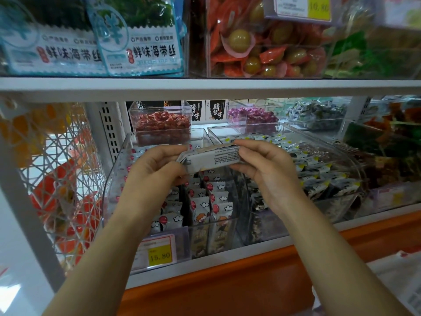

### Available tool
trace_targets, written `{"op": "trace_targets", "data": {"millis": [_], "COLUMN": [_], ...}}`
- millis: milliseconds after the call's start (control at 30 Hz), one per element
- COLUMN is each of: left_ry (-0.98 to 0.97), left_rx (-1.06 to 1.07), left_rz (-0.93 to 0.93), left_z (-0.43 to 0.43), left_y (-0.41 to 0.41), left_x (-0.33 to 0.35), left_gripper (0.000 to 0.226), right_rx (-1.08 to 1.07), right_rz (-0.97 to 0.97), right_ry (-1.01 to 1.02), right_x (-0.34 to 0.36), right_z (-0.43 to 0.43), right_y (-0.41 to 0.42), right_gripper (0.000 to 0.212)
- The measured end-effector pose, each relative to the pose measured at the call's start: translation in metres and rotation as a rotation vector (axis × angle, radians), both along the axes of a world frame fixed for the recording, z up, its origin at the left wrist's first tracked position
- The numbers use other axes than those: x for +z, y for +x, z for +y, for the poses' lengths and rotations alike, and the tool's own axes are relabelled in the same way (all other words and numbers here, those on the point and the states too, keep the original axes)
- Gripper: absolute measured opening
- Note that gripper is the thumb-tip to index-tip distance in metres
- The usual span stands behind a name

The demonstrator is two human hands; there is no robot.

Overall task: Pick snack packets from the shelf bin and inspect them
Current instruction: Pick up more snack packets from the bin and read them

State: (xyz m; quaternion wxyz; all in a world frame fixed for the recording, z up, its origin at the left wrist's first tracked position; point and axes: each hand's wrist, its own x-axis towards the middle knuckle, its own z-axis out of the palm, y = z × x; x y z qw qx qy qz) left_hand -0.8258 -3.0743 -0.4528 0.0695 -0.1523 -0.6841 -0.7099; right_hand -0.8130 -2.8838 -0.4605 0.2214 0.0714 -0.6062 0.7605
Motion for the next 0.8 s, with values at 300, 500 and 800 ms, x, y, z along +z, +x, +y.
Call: {"op": "trace_targets", "data": {"millis": [300, 500, 800], "left_ry": [-0.101, -0.183, -0.178], "left_rx": [0.087, 0.201, 0.238], "left_rz": [0.069, 0.169, 0.244], "left_z": [-0.0043, -0.0045, -0.0021], "left_y": [-0.0027, -0.0031, -0.003], "left_x": [0.0002, -0.0017, -0.0012], "left_gripper": [0.025, 0.03, 0.026], "right_rx": [0.04, 0.099, -0.07], "right_rz": [-0.014, -0.038, -0.018], "right_ry": [-0.058, -0.093, 0.047], "right_x": [0.0004, 0.0026, 0.0027], "right_z": [0.0002, -0.0005, -0.0075], "right_y": [-0.0003, 0.0017, 0.0013], "right_gripper": [0.016, 0.007, 0.025]}}
